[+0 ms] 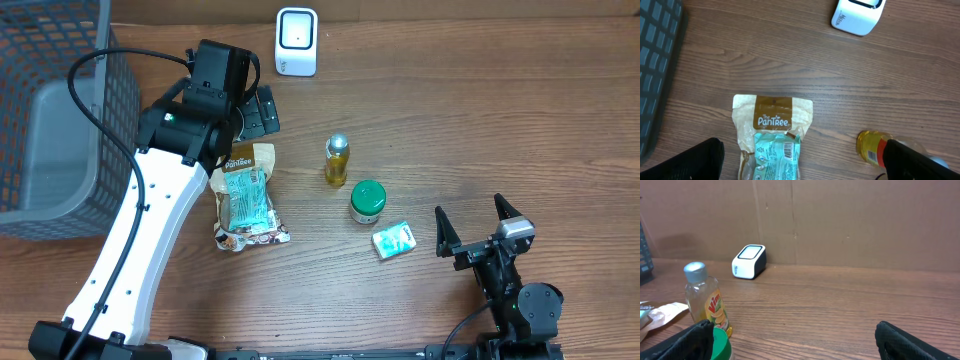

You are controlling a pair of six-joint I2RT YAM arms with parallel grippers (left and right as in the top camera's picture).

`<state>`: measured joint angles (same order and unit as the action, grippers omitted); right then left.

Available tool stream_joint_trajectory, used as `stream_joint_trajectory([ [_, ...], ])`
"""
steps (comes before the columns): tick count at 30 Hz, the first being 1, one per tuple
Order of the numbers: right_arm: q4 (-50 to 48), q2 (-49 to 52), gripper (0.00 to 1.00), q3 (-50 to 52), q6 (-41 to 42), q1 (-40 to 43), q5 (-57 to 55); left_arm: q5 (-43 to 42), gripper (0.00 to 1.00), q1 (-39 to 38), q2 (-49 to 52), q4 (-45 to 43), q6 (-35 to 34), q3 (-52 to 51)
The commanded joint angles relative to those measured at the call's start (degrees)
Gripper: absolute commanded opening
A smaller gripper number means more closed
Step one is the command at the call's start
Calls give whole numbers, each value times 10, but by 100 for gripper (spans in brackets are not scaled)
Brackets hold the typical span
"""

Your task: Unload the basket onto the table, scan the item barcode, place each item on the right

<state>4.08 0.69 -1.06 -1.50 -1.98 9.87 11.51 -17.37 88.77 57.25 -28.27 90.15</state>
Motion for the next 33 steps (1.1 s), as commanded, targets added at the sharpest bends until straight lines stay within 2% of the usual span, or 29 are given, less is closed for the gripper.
stream_joint_trajectory([
  [1, -3, -5, 100, 6, -3, -3, -2, -5, 100, 2, -3, -1, 11, 7],
  [15, -3, -1, 100, 6, -3, -3, -2, -5, 100, 2, -3, -1, 11, 7],
  [23, -3, 72, 100, 6, -3, -20, -2, -5, 100, 2, -3, -1, 11, 7],
  [33, -3, 95, 100, 6, -3, -21, -2, -5, 100, 2, -3, -1, 11, 7],
])
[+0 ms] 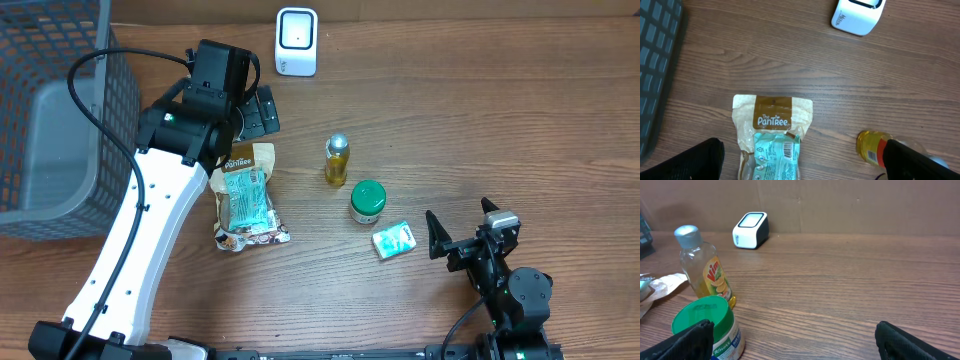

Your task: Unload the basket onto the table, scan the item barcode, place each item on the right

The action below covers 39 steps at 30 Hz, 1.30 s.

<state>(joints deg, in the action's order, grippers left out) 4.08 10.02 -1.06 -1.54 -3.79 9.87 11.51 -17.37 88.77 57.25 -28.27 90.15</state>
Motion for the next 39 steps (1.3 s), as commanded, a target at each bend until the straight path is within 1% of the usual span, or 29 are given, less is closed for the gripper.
stream_joint_trajectory([
  [1, -3, 1, 100, 6, -2, -3, -2, -5, 100, 2, -3, -1, 11, 7],
  [20, -3, 1, 100, 6, -2, -3, -2, -5, 100, 2, -3, -1, 11, 7],
  [27, -3, -30, 100, 6, -2, -3, -2, -5, 100, 2, -3, -1, 11, 7],
  [39, -3, -51, 100, 6, -2, -3, -2, -5, 100, 2, -3, -1, 11, 7],
])
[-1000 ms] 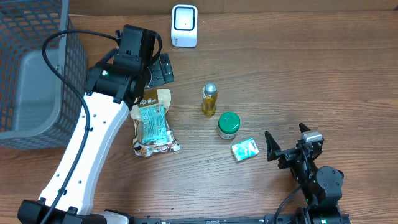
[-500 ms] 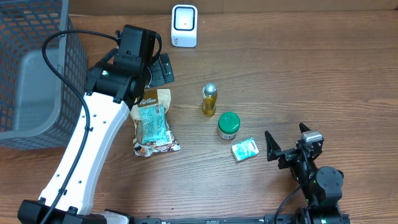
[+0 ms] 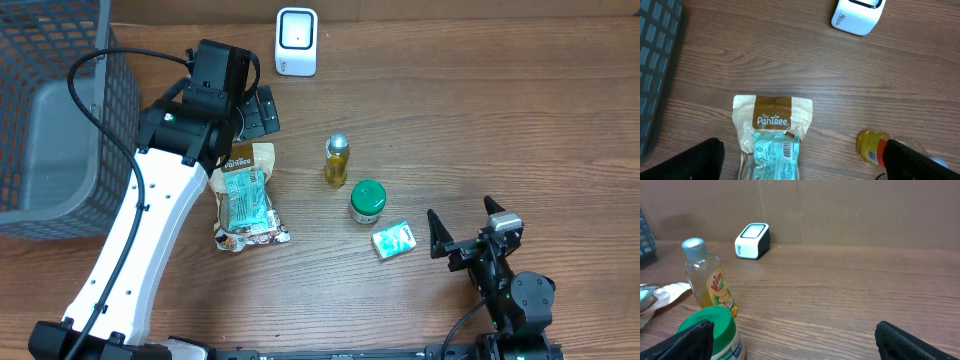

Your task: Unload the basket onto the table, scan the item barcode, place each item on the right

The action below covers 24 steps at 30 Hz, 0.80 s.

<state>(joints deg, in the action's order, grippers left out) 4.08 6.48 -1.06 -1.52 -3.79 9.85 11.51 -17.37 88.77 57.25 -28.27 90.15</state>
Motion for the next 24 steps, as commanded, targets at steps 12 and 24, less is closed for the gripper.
stream_joint_trajectory([
  [12, -3, -55, 100, 6, -3, -3, -1, -5, 100, 2, -3, -1, 11, 7],
  [24, -3, -64, 100, 6, -3, -3, -1, -5, 100, 2, -3, -1, 11, 7],
])
